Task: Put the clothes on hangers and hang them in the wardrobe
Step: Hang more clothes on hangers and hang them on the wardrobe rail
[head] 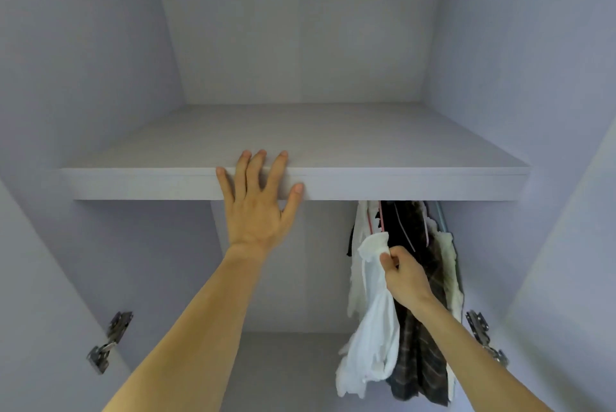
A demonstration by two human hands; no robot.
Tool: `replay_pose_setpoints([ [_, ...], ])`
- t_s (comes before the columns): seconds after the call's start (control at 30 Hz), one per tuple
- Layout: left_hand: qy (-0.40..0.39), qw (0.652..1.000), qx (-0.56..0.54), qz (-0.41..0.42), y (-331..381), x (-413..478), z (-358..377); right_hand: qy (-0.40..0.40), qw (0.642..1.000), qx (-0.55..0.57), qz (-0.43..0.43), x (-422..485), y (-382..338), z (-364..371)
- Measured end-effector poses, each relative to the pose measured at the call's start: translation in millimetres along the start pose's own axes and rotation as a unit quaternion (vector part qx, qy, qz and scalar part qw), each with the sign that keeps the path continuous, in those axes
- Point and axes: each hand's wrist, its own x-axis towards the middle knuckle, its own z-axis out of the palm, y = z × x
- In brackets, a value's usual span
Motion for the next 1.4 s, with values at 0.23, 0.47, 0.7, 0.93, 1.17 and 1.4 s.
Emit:
replay_pose_setpoints([
  [0.23, 0.051, 0.999, 0.013, -0.001, -2.3, 2.8, 14.3, 0.012, 0.998, 0.008, 0.054, 57.6, 11.3, -1.8],
  [0.47, 0.078, 0.997, 0.016, 0.013, -6.0, 3.2, 19.7, 0.066, 0.987, -0.106, 0.099, 69.4, 38.5, -14.2],
  [0.7, 0.075, 0.997, 0.020, 0.018, -8.1, 2.9, 20.6, 0.104, 0.977, -0.151, 0.110, 72.5, 43.3, -21.1],
  [0.93, 0.000, 1.000, 0.031, 0.001, -5.3, -3.2, 6.8, 0.092, 0.981, -0.135, 0.108, 41.5, 43.5, -36.5],
  [1.17, -0.101, 0.991, -0.083, -0.026, 10.8, -33.6, -38.4, 0.013, 0.990, -0.140, -0.012, -30.4, -2.3, -48.8],
  [1.4, -0.247, 0.963, -0.077, -0.075, -21.4, -171.6, -104.1, -0.103, 0.969, -0.080, -0.210, -132.7, -79.5, -3.9],
])
